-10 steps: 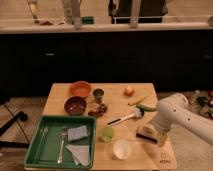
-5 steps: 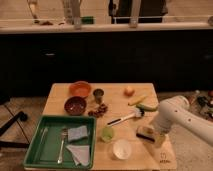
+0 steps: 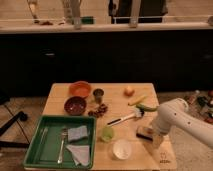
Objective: Wipe purple bowl with eraser
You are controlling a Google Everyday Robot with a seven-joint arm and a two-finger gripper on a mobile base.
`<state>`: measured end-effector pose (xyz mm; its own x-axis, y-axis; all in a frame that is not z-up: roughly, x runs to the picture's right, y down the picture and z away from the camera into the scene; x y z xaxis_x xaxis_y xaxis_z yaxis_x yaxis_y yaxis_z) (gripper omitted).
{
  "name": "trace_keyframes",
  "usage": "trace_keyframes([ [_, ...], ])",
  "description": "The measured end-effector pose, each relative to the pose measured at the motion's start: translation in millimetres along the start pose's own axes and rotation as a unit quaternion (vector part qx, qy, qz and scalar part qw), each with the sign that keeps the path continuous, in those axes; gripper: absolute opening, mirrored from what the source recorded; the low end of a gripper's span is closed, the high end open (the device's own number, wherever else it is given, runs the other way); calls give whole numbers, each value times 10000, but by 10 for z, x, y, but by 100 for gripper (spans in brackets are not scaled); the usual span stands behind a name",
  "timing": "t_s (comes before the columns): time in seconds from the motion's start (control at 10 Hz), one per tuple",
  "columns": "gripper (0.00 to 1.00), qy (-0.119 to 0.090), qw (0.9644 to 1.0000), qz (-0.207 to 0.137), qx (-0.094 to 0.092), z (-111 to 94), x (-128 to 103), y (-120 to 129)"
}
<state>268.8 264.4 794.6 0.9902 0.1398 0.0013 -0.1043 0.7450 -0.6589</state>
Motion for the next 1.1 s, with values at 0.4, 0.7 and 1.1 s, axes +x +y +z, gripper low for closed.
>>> trace_keyframes([
  [0.4, 67, -1, 10000, 41, 9, 98, -48, -5],
  [0.7, 37, 25, 10000, -22, 65, 134, -102, 1],
  [1.1, 2, 23, 9997, -147, 184, 78, -125, 3],
])
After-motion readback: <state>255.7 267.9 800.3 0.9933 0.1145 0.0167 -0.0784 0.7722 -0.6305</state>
